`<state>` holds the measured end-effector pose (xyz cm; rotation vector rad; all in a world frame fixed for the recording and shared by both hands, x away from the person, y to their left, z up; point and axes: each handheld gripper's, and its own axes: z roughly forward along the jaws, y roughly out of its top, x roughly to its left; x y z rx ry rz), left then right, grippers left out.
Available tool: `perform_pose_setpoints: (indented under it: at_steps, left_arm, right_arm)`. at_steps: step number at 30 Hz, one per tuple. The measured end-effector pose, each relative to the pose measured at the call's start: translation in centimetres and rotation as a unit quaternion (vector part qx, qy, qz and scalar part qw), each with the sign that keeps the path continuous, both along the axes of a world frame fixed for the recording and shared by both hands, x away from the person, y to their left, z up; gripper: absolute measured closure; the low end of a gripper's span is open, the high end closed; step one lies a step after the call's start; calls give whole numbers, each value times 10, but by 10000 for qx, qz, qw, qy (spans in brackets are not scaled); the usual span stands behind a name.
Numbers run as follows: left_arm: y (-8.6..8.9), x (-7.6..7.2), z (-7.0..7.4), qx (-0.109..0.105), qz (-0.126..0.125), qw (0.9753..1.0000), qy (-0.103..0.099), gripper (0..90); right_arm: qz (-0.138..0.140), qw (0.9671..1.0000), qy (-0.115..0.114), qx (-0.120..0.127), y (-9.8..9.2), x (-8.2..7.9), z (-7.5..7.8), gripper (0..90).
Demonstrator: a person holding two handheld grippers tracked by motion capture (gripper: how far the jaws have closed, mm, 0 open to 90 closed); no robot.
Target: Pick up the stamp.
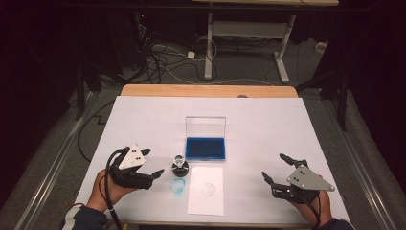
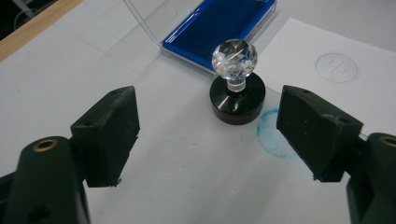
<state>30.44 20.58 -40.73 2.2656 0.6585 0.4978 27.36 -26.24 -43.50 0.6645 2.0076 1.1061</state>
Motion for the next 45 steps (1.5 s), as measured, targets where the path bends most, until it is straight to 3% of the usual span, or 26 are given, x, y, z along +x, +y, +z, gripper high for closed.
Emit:
perform_pose_setpoints:
  at_steps: [10,17,23,31,38,41,44,45]
  left_arm:
    - [-17,12,13,392,-334,9982,304,204]
    - [-29,18,16,613,-481,9963,351,209]
    - [-39,23,16,661,-615,9953,352,209]
    - [-55,31,12,895,-674,9930,369,209]
    - [-57,39,5,834,-764,9923,496,208]
    - [-57,43,-4,744,-780,9921,645,209]
    - [-59,46,-11,806,-761,9913,703,209]
    - [-60,46,-12,836,-718,9919,632,214]
  right_arm:
    - [60,9999,99,-37,0,1,-2,234]
    - [90,9998,120,-104,1,1,-3,236]
    - [112,9998,133,-117,2,1,-4,237]
    - [129,9996,140,-206,4,2,-4,239]
    - [168,9992,153,-337,7,4,-6,239]
    - [192,9989,175,-399,9,5,-7,241]
    - [209,9986,193,-440,10,5,-7,246]
    - [251,9984,202,-462,11,5,-8,252]
